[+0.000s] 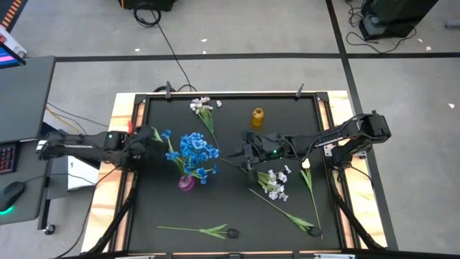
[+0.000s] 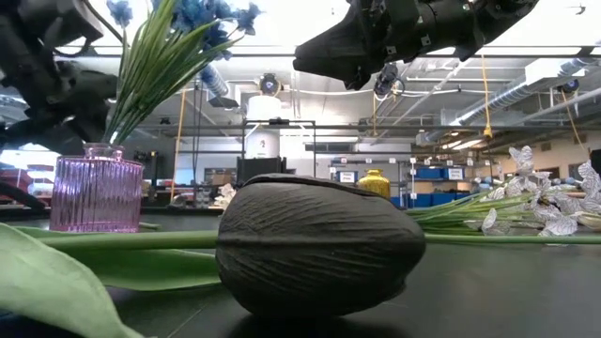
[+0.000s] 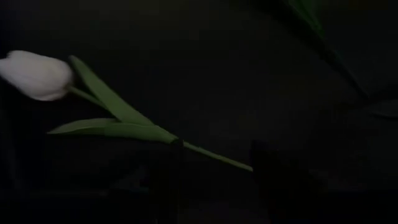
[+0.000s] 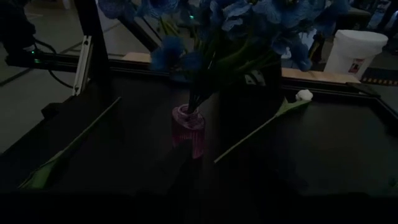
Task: Sort flowers into vase by color
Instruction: Put the left white tulip into the yellow vase
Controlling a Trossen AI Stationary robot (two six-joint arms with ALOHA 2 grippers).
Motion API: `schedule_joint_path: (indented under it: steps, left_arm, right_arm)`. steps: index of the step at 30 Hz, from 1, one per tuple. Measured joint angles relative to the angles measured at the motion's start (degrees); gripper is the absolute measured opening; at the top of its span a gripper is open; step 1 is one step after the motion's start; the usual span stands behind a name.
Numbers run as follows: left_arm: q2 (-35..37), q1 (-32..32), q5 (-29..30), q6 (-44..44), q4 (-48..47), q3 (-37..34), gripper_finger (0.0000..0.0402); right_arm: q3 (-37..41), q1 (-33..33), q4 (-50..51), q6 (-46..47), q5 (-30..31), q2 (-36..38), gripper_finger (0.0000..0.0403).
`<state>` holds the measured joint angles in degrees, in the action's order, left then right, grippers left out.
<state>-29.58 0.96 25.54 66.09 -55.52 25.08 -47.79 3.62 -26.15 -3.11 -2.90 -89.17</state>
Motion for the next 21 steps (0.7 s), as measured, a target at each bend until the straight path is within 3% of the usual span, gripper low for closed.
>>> schedule_joint_path:
  steps: [11,21]
  left_arm:
    - [-0.04,13.40,-11.71,-10.48,-0.94,0.02,0.0192]
    - [-1.11,23.12,-25.23,-27.21,2.19,0.40,0.0192]
  right_arm:
    - [0.00,0.00,-0.02,-0.09,-0.01,0.00,0.0153]
    - [0.02,0.00,-1.18,-0.14,-0.02,0.00,0.0153]
